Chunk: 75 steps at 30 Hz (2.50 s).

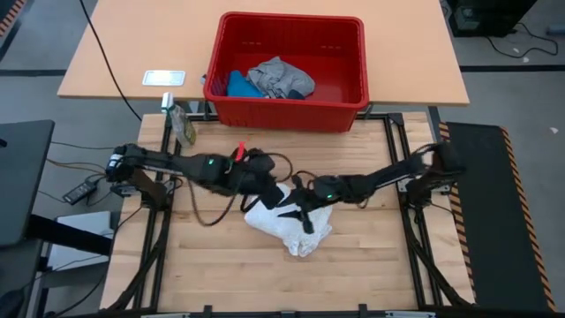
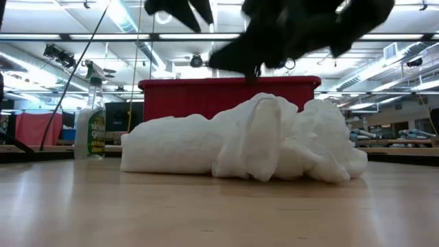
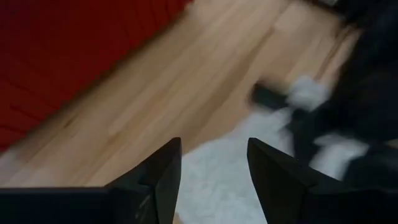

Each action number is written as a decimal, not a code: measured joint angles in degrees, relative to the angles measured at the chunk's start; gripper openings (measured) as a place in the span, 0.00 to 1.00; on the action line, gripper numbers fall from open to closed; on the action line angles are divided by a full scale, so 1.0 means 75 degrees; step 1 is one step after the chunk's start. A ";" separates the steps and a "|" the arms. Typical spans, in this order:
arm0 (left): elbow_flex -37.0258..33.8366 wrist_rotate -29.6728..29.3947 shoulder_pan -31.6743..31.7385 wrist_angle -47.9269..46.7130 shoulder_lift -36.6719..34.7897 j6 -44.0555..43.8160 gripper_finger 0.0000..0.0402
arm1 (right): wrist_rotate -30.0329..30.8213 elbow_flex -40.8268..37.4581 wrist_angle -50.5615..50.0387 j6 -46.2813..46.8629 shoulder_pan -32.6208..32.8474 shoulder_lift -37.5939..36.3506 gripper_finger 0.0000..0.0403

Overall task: Fold laundry
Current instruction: Fold the white dress on the table, then remove the gray shirt from the red laundry bin

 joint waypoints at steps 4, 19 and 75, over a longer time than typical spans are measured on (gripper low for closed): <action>0.0000 -0.0944 -0.0702 -0.0087 -0.0112 -0.0669 0.46 | -0.0008 0.0001 0.0361 0.0597 -0.0052 0.1002 0.32; 0.0000 -0.2852 -0.2590 -0.1804 -0.0114 -0.4424 0.46 | -0.1606 -0.1662 0.1120 0.1973 0.0799 0.1341 0.03; 0.0000 0.5588 0.6548 0.2649 0.0358 0.5242 0.40 | 0.3361 0.2173 -0.1941 0.1317 -0.3349 -0.2042 0.09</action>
